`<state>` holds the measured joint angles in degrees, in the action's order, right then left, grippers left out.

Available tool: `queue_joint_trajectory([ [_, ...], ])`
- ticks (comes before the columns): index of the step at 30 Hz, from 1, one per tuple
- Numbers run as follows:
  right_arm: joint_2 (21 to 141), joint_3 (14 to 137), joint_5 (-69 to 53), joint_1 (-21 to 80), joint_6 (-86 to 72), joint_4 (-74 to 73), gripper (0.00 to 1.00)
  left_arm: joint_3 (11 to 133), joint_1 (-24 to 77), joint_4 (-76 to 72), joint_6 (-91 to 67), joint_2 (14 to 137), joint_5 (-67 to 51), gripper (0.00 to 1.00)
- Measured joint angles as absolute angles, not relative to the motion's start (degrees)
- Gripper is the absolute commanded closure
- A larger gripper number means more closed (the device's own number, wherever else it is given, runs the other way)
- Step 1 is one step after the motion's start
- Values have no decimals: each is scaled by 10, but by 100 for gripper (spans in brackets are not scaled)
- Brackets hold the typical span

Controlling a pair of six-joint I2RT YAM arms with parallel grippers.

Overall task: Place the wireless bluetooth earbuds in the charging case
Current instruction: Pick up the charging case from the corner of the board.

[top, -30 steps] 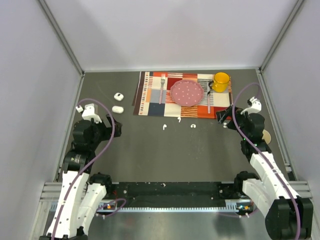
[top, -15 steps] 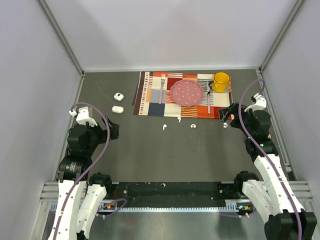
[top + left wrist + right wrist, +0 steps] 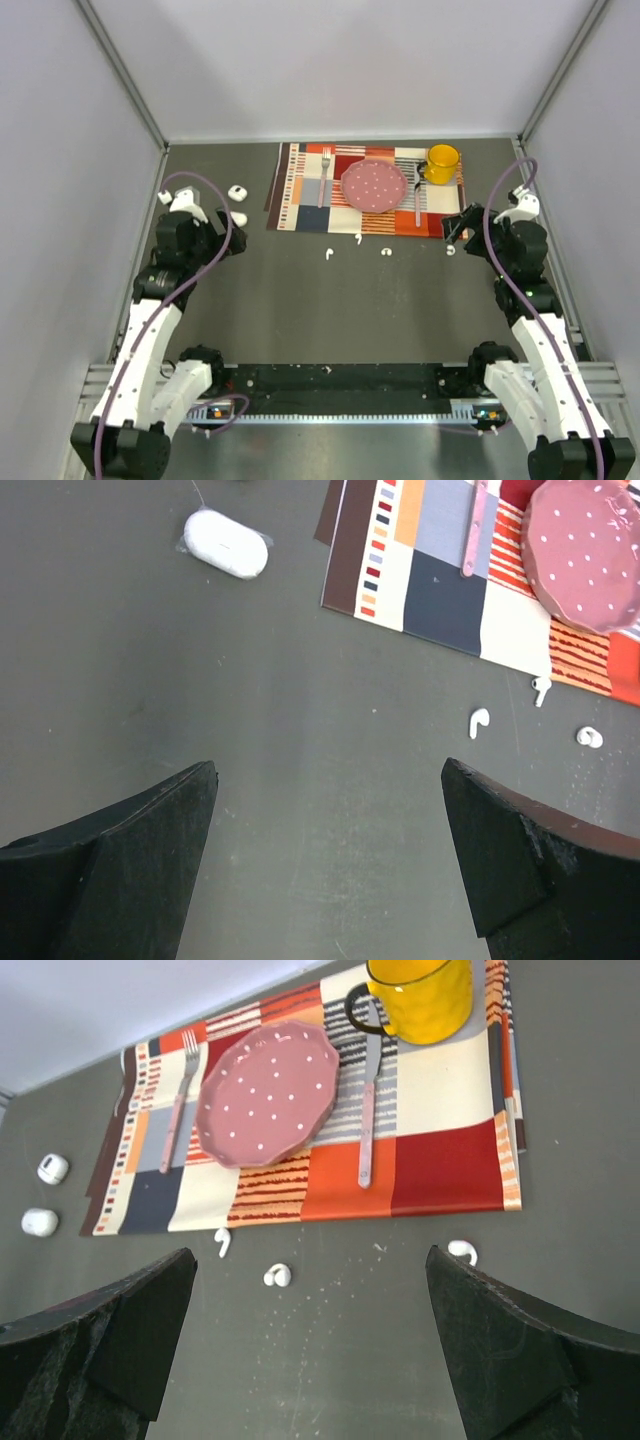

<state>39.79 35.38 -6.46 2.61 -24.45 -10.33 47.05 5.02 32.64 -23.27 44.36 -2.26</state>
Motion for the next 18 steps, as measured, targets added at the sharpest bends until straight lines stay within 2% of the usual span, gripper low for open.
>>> queue_joint_trajectory([
  [9, 432, 366, -62, 26, -244, -137, 1, 502, 50, 251, -236, 558, 25, 1],
  [18, 470, 387, -77, 26, -265, -144, 1, 559, 50, 188, -224, 684, 18, 2],
])
